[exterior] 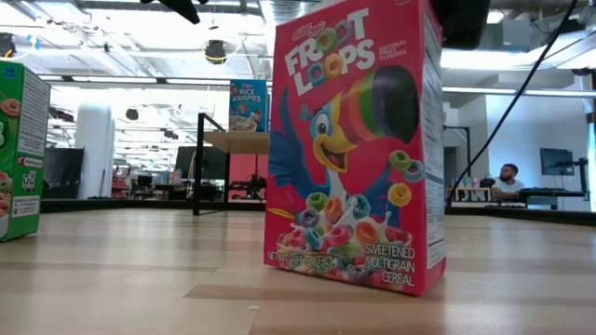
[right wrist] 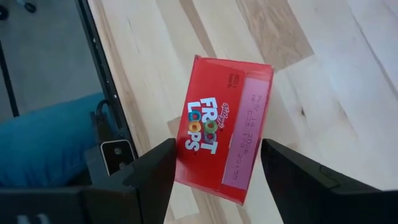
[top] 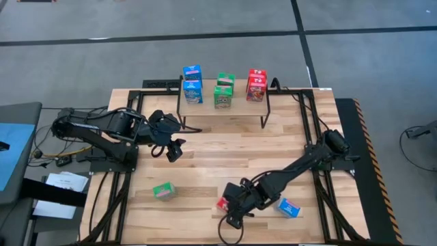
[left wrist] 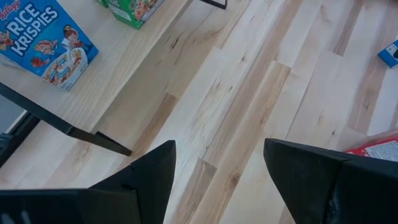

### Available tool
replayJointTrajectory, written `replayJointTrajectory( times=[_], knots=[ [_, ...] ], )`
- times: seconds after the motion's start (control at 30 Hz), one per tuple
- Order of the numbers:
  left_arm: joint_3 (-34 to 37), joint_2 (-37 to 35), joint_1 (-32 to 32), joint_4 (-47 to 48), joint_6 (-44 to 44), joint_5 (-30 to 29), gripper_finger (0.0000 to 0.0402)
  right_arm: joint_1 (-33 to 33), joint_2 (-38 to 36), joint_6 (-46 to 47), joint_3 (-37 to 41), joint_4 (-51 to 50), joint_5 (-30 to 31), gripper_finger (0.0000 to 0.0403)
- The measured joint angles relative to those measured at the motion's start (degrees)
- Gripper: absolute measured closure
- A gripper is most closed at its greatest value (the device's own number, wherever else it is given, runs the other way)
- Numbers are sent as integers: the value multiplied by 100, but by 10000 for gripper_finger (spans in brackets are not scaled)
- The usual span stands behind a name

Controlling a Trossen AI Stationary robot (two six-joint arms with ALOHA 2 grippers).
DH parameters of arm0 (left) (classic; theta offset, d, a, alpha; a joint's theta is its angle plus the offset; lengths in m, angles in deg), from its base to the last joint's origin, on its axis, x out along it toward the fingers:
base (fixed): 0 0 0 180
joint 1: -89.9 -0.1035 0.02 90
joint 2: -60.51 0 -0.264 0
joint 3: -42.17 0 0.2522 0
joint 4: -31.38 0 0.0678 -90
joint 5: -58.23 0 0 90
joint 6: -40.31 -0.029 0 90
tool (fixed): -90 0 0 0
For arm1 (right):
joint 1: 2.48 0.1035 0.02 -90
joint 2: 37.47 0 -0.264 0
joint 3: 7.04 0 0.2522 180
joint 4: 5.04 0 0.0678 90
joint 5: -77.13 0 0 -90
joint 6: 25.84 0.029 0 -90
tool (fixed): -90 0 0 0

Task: Stack cereal on shelf
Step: Put the red cereal box on the shelf aligned with the other red cereal boxes

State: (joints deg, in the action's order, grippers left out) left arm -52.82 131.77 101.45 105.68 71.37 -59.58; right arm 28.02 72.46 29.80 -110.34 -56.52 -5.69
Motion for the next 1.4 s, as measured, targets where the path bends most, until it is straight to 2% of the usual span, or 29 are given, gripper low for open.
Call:
replayJointTrajectory(
  times=[0.57, 1.4],
  knots=[
    [0, 0, 0, 6, 0, 0, 168, -300, -4, -364, -11, -525, -109, 143],
    [0, 0, -2, 52, 0, 20, 168, -1270, -26, -1417, -51, -1036, -212, 142]
  ],
)
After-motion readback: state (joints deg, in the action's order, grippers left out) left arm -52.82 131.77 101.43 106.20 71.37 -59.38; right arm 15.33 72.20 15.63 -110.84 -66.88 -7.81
